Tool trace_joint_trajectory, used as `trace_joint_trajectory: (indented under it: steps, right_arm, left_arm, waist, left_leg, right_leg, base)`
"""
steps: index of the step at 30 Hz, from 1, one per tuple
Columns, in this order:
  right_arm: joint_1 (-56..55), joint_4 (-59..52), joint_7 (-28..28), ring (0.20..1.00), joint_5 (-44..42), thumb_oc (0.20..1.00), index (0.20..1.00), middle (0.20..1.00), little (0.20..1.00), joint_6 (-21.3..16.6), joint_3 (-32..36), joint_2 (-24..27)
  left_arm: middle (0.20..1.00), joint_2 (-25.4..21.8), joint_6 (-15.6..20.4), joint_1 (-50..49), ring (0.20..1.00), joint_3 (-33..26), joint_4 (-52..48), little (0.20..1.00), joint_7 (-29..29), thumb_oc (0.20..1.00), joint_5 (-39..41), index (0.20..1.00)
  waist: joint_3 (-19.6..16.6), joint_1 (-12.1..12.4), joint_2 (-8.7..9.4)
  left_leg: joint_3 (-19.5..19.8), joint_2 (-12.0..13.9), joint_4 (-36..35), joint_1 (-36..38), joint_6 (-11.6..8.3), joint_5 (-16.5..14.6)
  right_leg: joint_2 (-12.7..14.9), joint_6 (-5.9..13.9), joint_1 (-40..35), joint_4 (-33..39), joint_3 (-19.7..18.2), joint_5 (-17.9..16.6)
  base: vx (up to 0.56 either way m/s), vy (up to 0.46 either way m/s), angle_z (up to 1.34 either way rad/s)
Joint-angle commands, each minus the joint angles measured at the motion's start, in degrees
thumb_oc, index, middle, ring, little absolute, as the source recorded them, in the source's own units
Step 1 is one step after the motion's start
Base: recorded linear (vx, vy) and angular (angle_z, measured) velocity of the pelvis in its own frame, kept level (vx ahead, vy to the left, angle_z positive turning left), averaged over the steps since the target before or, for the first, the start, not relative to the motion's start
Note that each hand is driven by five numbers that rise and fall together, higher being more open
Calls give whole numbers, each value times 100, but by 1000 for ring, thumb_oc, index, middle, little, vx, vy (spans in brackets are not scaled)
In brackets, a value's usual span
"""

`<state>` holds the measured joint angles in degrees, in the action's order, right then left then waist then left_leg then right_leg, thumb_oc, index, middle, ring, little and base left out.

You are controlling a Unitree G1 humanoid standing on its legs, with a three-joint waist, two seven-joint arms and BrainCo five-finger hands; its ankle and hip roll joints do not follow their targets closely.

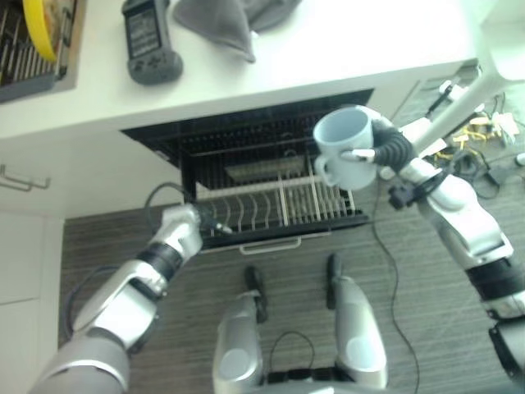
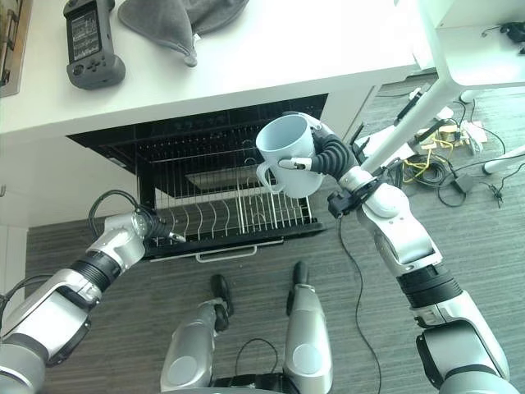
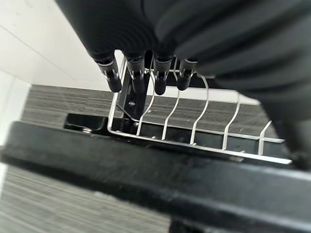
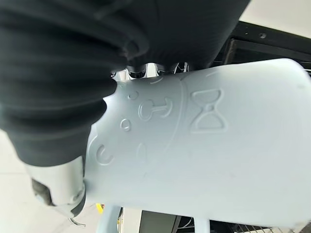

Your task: Place the dishes in the dishwasher.

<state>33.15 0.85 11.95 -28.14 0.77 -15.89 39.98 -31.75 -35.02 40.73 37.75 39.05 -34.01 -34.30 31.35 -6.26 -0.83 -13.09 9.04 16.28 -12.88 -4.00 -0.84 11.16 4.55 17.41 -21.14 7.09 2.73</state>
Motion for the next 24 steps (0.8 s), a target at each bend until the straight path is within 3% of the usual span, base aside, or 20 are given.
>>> trace_joint_trajectory:
  steps: [1,5,8,12,16,24]
  right_arm:
    - [403,-249,82,200,22,200,200,200,200,-177,259,-267]
    - [444,-147,158,200,233,200,200,200,200,-79,350,-452]
    - [561,86,325,200,288,200,200,200,200,73,225,-337]
    - [493,323,405,200,308,200,200,200,200,151,173,-54]
    - [507,623,393,200,393,200,200,200,200,309,149,93]
    - [761,1683,167,200,63,200,200,200,200,700,-60,107]
  left_arm:
    - [1000,274,-51,-737,1000,367,7,1000,-567,1000,165,1000]
    - [1000,450,70,-1178,1000,438,-120,1000,-738,1000,605,1000]
    - [1000,80,409,-1549,1000,599,-628,1000,-614,1000,1156,1000]
    - [1000,-207,384,-1955,1000,422,-1363,1000,-431,1000,2251,1000]
    - [1000,-297,460,-2342,1000,266,-1477,1000,-222,1000,2606,1000]
    - [1000,-384,447,-2729,1000,269,-1846,1000,-414,1000,3305,1000]
  waist:
    - [-332,-19,229]
    - [-276,29,179]
    - [-251,72,113]
    - [-239,176,44]
    - [-227,296,5]
    - [-196,547,-83]
  left_leg:
    - [147,173,1120,-585,-26,-492]
    - [177,143,1144,-668,-1,-535]
    - [251,94,1125,-698,-3,-564]
    - [278,91,1139,-699,9,-578]
    - [322,71,1149,-729,30,-591]
    - [473,14,1174,-675,51,-756]
  right_leg:
    - [109,184,-345,592,255,-125]
    - [122,199,-221,501,273,-99]
    - [75,150,-181,477,162,-29]
    - [83,96,-228,486,196,4]
    - [105,83,-195,445,247,29]
    - [119,131,-245,384,335,124]
  base:
    - [0,0,0]
    - [-11,-5,4]
    - [-7,62,-10]
    - [21,11,-3]
    - [0,0,0]
    - [33,-14,4]
